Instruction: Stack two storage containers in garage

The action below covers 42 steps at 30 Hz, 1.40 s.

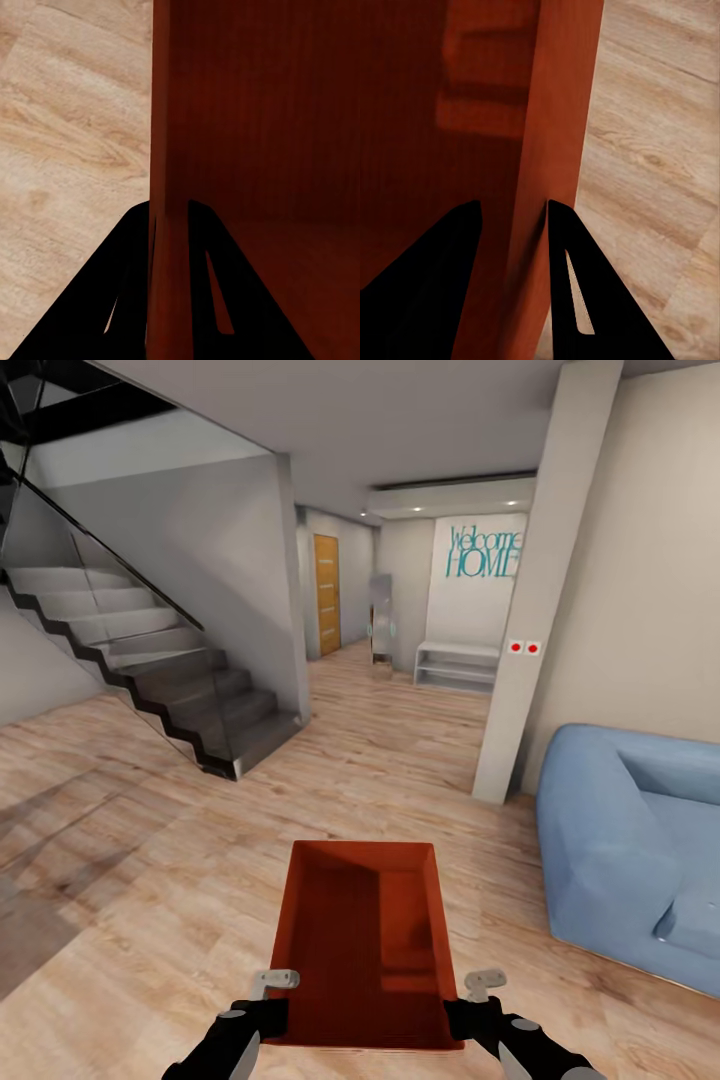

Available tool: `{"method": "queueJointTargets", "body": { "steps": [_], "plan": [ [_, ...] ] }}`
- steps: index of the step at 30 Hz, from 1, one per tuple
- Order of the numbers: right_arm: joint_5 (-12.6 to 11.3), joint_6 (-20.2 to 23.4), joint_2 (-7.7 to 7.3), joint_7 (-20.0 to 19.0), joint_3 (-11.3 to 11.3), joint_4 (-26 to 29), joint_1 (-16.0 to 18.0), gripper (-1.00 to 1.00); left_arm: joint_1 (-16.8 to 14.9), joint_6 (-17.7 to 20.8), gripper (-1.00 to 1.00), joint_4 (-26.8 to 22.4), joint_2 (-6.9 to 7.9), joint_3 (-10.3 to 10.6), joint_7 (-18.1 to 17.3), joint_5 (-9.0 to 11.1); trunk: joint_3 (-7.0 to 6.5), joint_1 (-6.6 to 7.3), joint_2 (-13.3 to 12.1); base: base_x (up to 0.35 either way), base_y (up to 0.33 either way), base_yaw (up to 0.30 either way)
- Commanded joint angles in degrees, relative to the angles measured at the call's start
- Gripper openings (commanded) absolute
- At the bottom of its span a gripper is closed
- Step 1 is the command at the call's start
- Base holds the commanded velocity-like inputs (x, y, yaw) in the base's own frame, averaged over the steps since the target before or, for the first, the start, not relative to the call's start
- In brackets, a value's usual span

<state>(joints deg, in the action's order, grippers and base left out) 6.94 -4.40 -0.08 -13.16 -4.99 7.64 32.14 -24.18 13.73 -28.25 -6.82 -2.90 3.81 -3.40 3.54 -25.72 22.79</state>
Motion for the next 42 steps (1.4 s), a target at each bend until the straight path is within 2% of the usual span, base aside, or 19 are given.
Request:
{"method": "queueJointTargets", "body": {
  "steps": [1, 42],
  "plan": [
    [0.1, -0.3, -0.44, -2.0, 1.0, 0.0, 0.0, -1.0, -0.1, 0.3, -1.0, -0.1, 3.04, -3.3, 0.0, 0.4, 0.12, -0.07, 0.1, 0.327, 0.0, 0.0],
    [-0.1, -0.3, -0.44, -2.0, 1.0, 0.1, 0.0, -1.0, -0.1, 0.2, -1.0, 0.0, 3.22, -3.3, 0.0, 0.3, 0.12, -0.07, 0.1, 0.327, 0.0, 0.0]
  ]
}}
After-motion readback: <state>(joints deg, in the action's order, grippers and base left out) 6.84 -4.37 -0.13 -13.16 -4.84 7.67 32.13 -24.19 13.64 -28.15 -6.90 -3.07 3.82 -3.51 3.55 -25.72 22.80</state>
